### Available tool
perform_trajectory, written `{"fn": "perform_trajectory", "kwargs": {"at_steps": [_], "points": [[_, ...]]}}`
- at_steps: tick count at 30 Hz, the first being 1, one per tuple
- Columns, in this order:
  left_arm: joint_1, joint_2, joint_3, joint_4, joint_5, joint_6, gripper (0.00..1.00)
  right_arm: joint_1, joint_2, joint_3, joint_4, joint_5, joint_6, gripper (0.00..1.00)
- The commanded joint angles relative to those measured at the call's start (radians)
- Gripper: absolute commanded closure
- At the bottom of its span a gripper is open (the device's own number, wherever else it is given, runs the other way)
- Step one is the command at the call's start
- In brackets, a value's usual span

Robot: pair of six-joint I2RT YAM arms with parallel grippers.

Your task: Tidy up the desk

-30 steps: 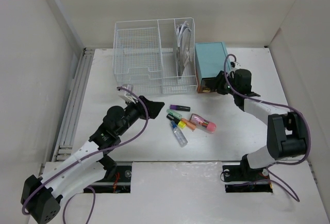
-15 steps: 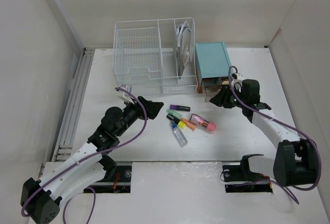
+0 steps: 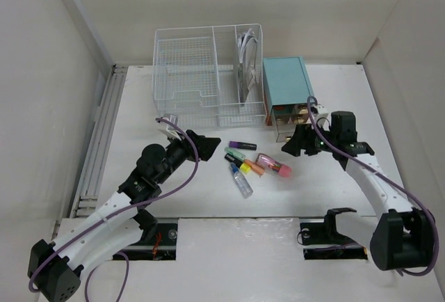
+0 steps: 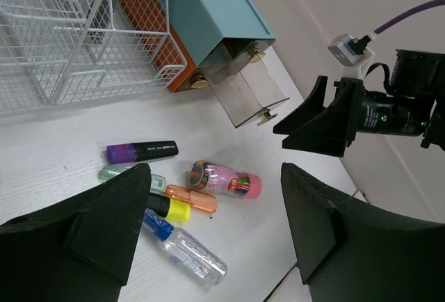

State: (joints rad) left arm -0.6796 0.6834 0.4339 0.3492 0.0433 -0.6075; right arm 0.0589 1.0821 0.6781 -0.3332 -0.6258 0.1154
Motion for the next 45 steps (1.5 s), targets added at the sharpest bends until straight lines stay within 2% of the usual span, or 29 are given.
{"fn": "perform_trajectory", "kwargs": {"at_steps": [1, 6, 7, 9, 11, 14, 17, 18, 19, 20, 21, 23, 24, 27, 28, 31, 36, 45], "points": [[-0.006, -0.008, 0.022, 0.050, -0.002, 0.015, 0.27, 0.041, -0.036, 0.066, -0.064, -0.078, -0.048, 0.15], [-0.006, -0.008, 0.022, 0.050, 0.007, 0.025, 0.27, 0.228, -0.132, 0.103, -0.133, -0.045, -0.059, 0.23], [-0.006, -0.008, 0.013, 0.050, 0.007, 0.025, 0.27, 0.248, -0.133, 0.113, -0.133, -0.045, -0.083, 0.28], [-0.006, -0.008, 0.012, 0.050, 0.007, 0.025, 0.27, 0.248, -0.119, 0.136, -0.144, -0.031, -0.149, 0.35], [-0.006, -0.018, 0.002, 0.050, 0.007, 0.025, 0.27, 0.248, -0.081, 0.161, -0.158, -0.005, -0.149, 0.35], [-0.006, -0.018, 0.002, 0.050, 0.007, 0.025, 0.27, 0.257, -0.036, 0.195, -0.158, -0.048, -0.198, 0.37], [-0.006, -0.027, 0.002, 0.039, -0.002, 0.025, 0.27, 0.288, 0.001, 0.280, -0.199, -0.042, -0.247, 0.34], [-0.006, -0.027, 0.002, 0.039, -0.002, 0.025, 0.27, 0.301, 0.016, 0.349, -0.228, -0.041, -0.326, 0.17], [-0.006, -0.027, 0.002, 0.039, -0.002, 0.025, 0.27, 0.326, 0.039, 0.392, -0.262, -0.008, -0.365, 0.12], [-0.006, -0.027, 0.002, 0.039, -0.002, 0.025, 0.27, 0.358, 0.097, 0.438, -0.301, 0.097, -0.408, 0.10], [-0.006, -0.027, 0.002, 0.039, -0.002, 0.025, 0.27, 0.455, 0.125, 0.477, -0.369, 0.165, -0.451, 0.08], [-0.006, -0.027, 0.002, 0.039, -0.002, 0.025, 0.27, 0.576, 0.192, 0.526, -0.403, 0.349, -0.540, 0.07], [-0.006, -0.027, 0.011, 0.030, -0.002, 0.025, 0.27, 0.687, 0.208, 0.526, -0.417, 0.500, -0.574, 0.09], [-0.006, -0.036, 0.011, 0.011, -0.011, 0.025, 0.27, 0.778, 0.280, 0.492, -0.417, 0.597, -0.652, 0.16], [-0.006, -0.047, 0.011, 0.011, -0.011, 0.034, 0.27, 0.789, 0.303, 0.480, -0.432, 0.597, -0.652, 0.22], [-0.006, -0.074, 0.011, -0.013, -0.023, 0.034, 0.27, 0.789, 0.378, 0.437, -0.408, 0.632, -0.675, 0.29], [-0.006, -0.108, 0.002, -0.046, -0.034, 0.043, 0.27, 0.789, 0.420, 0.383, -0.336, 0.725, -0.683, 0.31], [-0.006, -0.127, -0.017, -0.055, -0.034, 0.043, 0.27, 0.769, 0.515, 0.374, -0.294, 0.748, -0.631, 0.31]]}}
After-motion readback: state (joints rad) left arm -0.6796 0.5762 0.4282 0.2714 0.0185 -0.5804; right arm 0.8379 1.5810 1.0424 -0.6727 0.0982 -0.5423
